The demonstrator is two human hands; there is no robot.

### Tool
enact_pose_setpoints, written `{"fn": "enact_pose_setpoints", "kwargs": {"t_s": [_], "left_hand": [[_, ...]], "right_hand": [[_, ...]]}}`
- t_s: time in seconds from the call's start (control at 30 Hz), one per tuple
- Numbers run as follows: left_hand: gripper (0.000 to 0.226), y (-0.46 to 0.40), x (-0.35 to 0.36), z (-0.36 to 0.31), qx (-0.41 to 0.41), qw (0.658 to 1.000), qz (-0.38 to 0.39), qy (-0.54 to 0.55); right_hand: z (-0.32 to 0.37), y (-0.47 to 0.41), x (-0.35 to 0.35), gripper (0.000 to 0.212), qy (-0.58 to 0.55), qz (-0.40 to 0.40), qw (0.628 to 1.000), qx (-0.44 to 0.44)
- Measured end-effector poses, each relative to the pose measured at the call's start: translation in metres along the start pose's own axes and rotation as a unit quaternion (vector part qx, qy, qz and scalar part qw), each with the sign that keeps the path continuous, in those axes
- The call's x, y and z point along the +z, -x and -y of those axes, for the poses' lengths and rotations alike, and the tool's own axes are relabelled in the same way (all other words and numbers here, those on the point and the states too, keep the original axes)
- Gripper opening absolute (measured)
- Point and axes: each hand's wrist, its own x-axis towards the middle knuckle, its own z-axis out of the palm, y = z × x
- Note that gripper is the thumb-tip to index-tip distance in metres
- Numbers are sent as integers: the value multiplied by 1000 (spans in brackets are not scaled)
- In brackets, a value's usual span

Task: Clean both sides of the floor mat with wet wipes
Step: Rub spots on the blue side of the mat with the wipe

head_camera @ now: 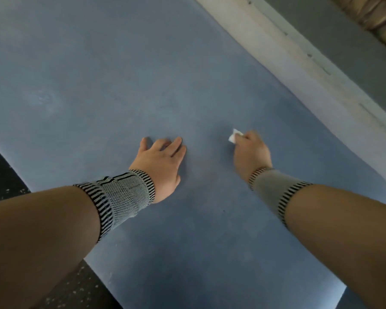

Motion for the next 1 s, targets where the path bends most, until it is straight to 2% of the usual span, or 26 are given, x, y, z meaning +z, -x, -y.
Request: {"fn": "enact_pose_setpoints", "kwargs": {"t_s": [0.07,0.13,0.2,0.23,0.27,0.33,0.4,0.47,0.53,0.57,0.63,0.73,0.77,0.8,0.83,0.9,0.97,1.0], "left_hand": [[71,-2,-7,0,1,1000,26,-16],[72,-3,-15,0,3,998,47,-34],[73,-4,-21,-2,7,996,71,-51],[74,-5,-23,-3,10,995,83,-60],[75,-5,-24,-4,13,993,94,-69],[76,-7,-27,-3,16,990,110,-84],[77,-8,-31,-5,20,987,125,-96],[76,-10,-35,-7,10,984,140,-107],[73,-12,-39,-9,-7,984,149,-93],[71,-13,-42,-10,-15,985,150,-80],[66,-14,-43,-15,-32,987,145,-61],[62,-13,-38,-23,-68,987,137,-41],[62,-13,-35,-25,-77,987,133,-33],[62,-14,-33,-27,-89,987,130,-20],[61,-15,-32,-28,-107,986,127,3],[60,-18,-31,-31,-151,980,117,57],[56,-23,-30,-36,-177,978,84,78],[53,-24,-29,-39,-186,978,59,75]], "right_hand": [[35,1,11,21,-20,18,998,-59],[49,19,19,30,-57,78,981,-167],[27,26,9,31,-34,111,966,-232],[8,21,3,25,-37,121,967,-223],[-10,14,-8,14,-34,155,971,-178],[-31,-10,-17,22,-33,128,987,-92],[-18,-23,-11,14,-56,87,993,-60],[18,-17,-5,20,-141,54,986,-65],[40,2,6,11,-115,122,959,-230],[36,7,11,14,-98,137,948,-270],[2,5,3,29,-39,90,949,-299],[-37,-27,-11,36,-26,1,991,-130],[-38,-37,-10,36,-43,6,997,-71],[-30,-42,-8,34,-61,-1,996,-62],[-14,-43,-5,32,-68,3,994,-80],[19,-34,7,26,-107,48,976,-181],[18,-13,8,28,-83,92,950,-287],[2,-9,5,30,-59,89,941,-322]]}}
